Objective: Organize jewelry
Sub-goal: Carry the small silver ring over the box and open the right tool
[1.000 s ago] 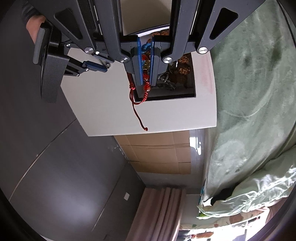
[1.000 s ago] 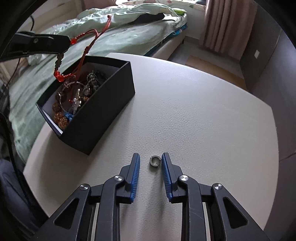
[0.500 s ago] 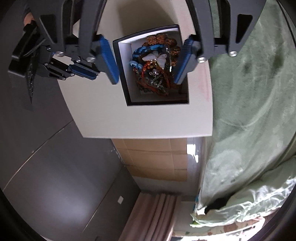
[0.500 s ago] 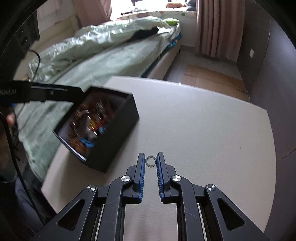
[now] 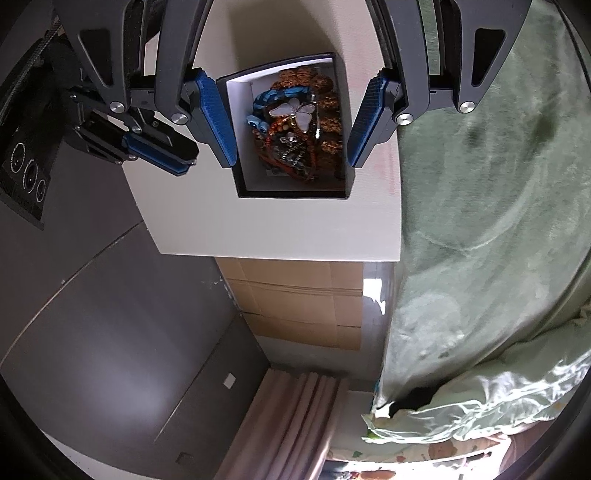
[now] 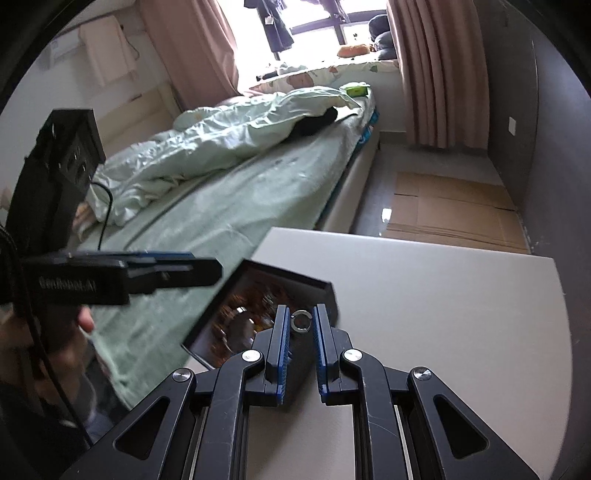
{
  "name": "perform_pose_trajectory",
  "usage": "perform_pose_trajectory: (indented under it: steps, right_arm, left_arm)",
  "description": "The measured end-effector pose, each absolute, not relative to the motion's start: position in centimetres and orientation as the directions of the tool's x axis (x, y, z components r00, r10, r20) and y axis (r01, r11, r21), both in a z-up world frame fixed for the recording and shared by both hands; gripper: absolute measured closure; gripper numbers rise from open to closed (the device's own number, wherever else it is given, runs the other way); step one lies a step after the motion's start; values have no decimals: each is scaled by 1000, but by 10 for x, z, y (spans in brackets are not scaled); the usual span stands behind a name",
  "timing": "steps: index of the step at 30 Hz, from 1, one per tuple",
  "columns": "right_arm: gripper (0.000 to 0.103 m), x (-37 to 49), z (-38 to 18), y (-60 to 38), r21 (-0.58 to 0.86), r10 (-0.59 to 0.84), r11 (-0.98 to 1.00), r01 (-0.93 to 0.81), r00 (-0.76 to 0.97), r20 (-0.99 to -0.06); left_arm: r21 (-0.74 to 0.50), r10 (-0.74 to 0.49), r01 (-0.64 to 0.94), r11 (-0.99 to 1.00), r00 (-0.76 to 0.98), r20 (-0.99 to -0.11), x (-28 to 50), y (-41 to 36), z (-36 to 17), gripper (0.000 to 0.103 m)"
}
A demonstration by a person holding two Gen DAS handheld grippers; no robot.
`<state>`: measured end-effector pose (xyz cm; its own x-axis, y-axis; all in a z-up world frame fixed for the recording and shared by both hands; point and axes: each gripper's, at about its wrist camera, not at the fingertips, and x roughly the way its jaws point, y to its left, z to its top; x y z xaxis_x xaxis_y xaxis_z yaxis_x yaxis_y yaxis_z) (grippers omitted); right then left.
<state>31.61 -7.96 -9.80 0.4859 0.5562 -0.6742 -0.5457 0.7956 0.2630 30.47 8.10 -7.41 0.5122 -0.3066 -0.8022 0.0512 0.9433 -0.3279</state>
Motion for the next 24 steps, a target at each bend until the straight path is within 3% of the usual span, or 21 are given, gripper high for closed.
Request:
perform_pose_trajectory:
  steps: [8,14,15,16,18,24]
  right_arm:
    - [89,327,-102,-62,340,596,784,-519,474,-649]
    - [88,336,-104,-59,376,592,793,-478,461,-661]
    - [78,337,-104,-60,381,589,797,-469,460,-664]
    - [59,337,-103,-63,384,585,801,-458,468,-662]
    - [47,334,-99,-72,398,585,806,-437,493,-643]
    - [43,323,-94,-106,461,598,802,-380,514,-615]
  left_arm:
    - [-349,-308,19,937,513,-801,306,98,-77,39]
    - [-368,-314,6,930,534,-785,303,107,-73,22]
    - [-370,-315,5,929,538,-782,302,107,-72,21]
    - [-373,-316,4,928,542,-779,301,106,-71,20]
    - [-382,-324,8,924,550,-770,299,105,-68,17]
    - [-409,-326,-13,913,580,-747,283,101,-63,13]
